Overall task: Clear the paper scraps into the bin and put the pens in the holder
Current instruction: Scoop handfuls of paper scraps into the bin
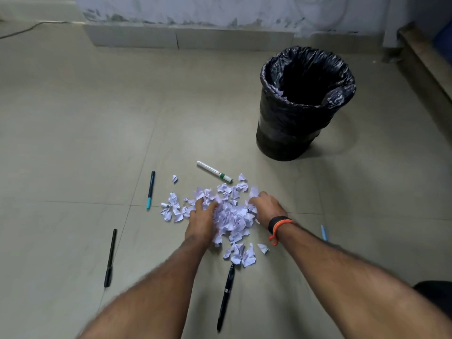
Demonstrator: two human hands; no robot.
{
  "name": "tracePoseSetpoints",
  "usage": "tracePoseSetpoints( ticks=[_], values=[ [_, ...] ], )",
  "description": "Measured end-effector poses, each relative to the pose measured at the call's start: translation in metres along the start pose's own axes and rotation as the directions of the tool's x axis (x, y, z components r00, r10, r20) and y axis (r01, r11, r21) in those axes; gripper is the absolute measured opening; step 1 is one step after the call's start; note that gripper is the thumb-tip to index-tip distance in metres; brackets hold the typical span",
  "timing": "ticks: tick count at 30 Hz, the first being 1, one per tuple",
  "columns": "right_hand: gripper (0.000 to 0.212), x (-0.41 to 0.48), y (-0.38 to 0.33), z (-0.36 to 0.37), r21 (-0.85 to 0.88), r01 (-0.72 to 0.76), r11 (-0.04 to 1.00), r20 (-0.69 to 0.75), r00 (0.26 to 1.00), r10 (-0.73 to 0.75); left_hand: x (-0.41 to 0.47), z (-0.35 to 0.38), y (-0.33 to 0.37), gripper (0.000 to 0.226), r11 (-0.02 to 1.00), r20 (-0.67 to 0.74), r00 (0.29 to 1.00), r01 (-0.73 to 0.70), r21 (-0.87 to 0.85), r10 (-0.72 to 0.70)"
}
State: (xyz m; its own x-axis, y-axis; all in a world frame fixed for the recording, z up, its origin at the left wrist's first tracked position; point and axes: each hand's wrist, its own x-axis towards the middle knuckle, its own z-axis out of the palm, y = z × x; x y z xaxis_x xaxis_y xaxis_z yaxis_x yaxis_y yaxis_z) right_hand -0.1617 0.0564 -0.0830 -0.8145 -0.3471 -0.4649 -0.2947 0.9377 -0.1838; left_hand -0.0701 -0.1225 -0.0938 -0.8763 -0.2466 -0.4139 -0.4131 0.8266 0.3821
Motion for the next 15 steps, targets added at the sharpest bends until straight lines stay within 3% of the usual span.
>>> tracePoseSetpoints(
  ticks=[6,11,15],
  values=[
    [0.038,0.000,0.001,-0.008,0.117,-0.092,0.989,-0.019,0.995,0.095,0.008,-0.004,-0.001,0.034,0.998,-0.093,0.995,0.040,-0.049,-0.045],
    [0.013,-0.001,0.006,-0.024,0.379,-0.207,0.902,-0.023,0.972,0.232,0.015,-0.020,0.003,0.029,0.989,-0.206,0.970,0.112,-0.092,-0.129],
    [0.024,0.004,0.012,-0.051,0.446,-0.199,0.873,0.055,0.979,0.195,0.019,-0.049,0.008,0.032,0.992,-0.134,0.983,0.118,-0.049,-0.124]
  ],
)
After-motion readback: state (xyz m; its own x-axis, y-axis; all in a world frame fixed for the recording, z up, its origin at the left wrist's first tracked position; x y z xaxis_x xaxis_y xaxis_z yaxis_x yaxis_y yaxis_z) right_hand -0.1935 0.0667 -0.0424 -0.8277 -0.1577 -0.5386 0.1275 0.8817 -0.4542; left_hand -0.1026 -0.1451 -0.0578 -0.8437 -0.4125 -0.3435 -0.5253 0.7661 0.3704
